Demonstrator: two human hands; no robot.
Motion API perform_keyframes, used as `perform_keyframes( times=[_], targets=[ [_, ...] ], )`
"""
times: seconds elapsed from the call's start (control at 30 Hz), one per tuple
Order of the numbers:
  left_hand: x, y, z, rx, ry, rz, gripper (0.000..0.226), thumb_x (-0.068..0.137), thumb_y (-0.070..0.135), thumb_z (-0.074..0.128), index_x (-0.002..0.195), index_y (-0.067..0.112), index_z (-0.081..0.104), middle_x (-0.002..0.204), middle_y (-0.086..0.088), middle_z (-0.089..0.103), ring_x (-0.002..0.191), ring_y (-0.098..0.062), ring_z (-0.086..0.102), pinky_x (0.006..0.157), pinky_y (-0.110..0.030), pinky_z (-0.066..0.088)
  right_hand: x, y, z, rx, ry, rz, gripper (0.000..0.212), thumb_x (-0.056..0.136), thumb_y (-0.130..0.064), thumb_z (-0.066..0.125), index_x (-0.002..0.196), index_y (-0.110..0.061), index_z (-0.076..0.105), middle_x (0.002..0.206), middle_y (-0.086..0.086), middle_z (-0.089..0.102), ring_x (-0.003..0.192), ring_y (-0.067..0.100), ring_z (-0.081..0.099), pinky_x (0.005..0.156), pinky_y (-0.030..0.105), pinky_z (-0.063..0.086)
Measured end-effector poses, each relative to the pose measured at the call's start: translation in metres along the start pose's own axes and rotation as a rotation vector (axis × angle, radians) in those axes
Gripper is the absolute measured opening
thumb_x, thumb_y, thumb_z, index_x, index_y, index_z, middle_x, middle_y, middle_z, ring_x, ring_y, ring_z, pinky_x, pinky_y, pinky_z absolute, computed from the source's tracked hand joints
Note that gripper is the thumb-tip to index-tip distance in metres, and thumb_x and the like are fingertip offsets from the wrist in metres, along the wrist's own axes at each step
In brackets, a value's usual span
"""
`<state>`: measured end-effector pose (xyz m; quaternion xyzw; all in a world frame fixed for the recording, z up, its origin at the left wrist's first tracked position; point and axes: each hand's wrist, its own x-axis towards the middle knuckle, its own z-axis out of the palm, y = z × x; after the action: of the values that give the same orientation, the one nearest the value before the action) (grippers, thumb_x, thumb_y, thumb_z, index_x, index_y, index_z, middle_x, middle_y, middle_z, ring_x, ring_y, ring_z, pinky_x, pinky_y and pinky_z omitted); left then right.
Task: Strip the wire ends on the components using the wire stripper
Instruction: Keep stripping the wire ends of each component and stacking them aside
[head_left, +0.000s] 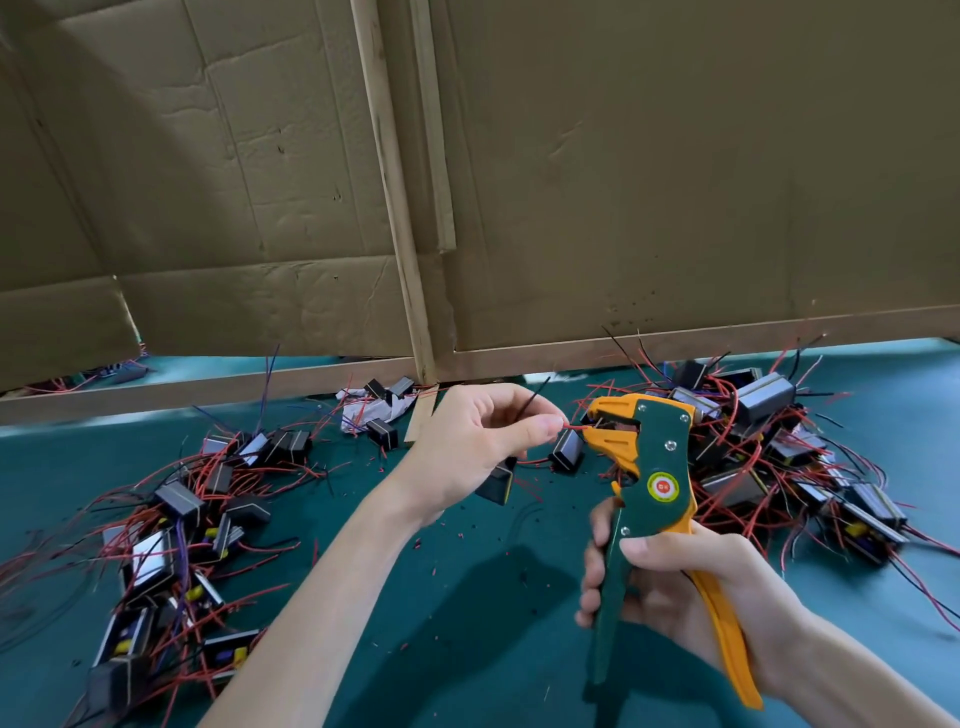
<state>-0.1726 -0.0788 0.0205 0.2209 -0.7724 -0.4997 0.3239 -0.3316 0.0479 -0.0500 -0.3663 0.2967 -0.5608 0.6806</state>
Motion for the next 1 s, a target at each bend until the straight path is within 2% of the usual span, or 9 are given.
perform_keyframes(
  times=[0.1, 0.27, 0.47, 0.63, 0.77, 0.87, 0.93, 1.0],
  targets=[
    [-0.001, 0.001, 0.003, 0.012, -0.029, 0.006, 0.016, 0.089, 0.010, 0.066, 0.076, 0.019, 0.068, 0.061, 0.017, 0.062, 0.056, 0.004, 0.050, 0.052, -0.009, 0.039, -0.001, -0.001, 0.000, -0.032, -0.038, 0.006, 0.029, 0.068, -0.011, 0.080, 0.091, -0.003, 0.064, 0.084, 0.024, 0.060, 0.077, 0.039, 0.062, 0.079, 0.053, 0.052],
    [0.000, 0.000, 0.003, -0.029, -0.004, -0.007, 0.014, 0.089, 0.016, 0.066, 0.076, 0.021, 0.070, 0.059, 0.015, 0.056, 0.057, -0.005, 0.045, 0.050, -0.012, 0.036, -0.002, -0.003, 0.000, -0.066, -0.045, 0.008, 0.030, 0.066, -0.011, 0.083, 0.089, -0.003, 0.064, 0.082, 0.025, 0.058, 0.075, 0.038, 0.061, 0.078, 0.053, 0.052],
    [-0.001, 0.000, 0.006, -0.010, -0.049, -0.012, 0.018, 0.090, 0.013, 0.065, 0.074, 0.022, 0.067, 0.058, 0.017, 0.059, 0.055, 0.000, 0.047, 0.051, -0.010, 0.038, -0.003, -0.004, 0.004, -0.097, -0.038, 0.013, 0.029, 0.065, -0.010, 0.082, 0.085, -0.001, 0.064, 0.079, 0.026, 0.059, 0.072, 0.039, 0.062, 0.075, 0.053, 0.053],
    [-0.001, 0.002, 0.000, 0.046, -0.082, 0.007, 0.017, 0.088, 0.017, 0.067, 0.071, 0.021, 0.067, 0.054, 0.016, 0.055, 0.052, -0.003, 0.042, 0.051, -0.013, 0.036, -0.004, -0.002, 0.008, -0.187, 0.057, 0.019, 0.026, 0.062, -0.013, 0.082, 0.074, -0.001, 0.062, 0.069, 0.026, 0.056, 0.061, 0.036, 0.060, 0.065, 0.049, 0.054],
    [-0.001, 0.003, -0.003, 0.074, -0.121, 0.008, 0.017, 0.090, 0.013, 0.065, 0.074, 0.019, 0.067, 0.051, 0.019, 0.055, 0.047, 0.003, 0.045, 0.050, -0.008, 0.036, -0.009, -0.001, 0.013, -0.284, 0.190, 0.025, 0.031, 0.057, -0.024, 0.086, 0.069, -0.007, 0.063, 0.059, 0.023, 0.053, 0.046, 0.031, 0.055, 0.051, 0.040, 0.051],
    [-0.001, 0.000, -0.003, 0.042, -0.122, 0.000, 0.013, 0.089, 0.012, 0.065, 0.078, 0.017, 0.065, 0.058, 0.015, 0.060, 0.053, 0.002, 0.048, 0.053, -0.009, 0.039, -0.009, 0.006, 0.016, -0.319, 0.327, -0.012, 0.039, 0.052, -0.033, 0.086, 0.059, -0.006, 0.058, 0.050, 0.019, 0.048, 0.036, 0.025, 0.046, 0.042, 0.031, 0.045],
    [0.001, -0.007, 0.002, -0.005, -0.101, -0.019, 0.011, 0.091, 0.011, 0.063, 0.081, 0.016, 0.061, 0.065, 0.009, 0.064, 0.057, -0.002, 0.052, 0.057, -0.012, 0.042, -0.007, 0.009, 0.014, -0.338, 0.368, -0.055, 0.046, 0.055, -0.038, 0.082, 0.053, -0.006, 0.049, 0.049, 0.017, 0.044, 0.037, 0.024, 0.042, 0.041, 0.029, 0.040],
    [0.002, -0.016, 0.010, -0.083, -0.094, -0.055, 0.016, 0.096, 0.013, 0.053, 0.081, 0.014, 0.059, 0.067, 0.008, 0.066, 0.059, -0.003, 0.051, 0.063, -0.014, 0.045, -0.004, 0.011, 0.012, -0.240, 0.314, -0.056, 0.044, 0.052, -0.033, 0.086, 0.057, -0.006, 0.053, 0.055, 0.018, 0.047, 0.042, 0.027, 0.046, 0.045, 0.033, 0.045]
  ],
)
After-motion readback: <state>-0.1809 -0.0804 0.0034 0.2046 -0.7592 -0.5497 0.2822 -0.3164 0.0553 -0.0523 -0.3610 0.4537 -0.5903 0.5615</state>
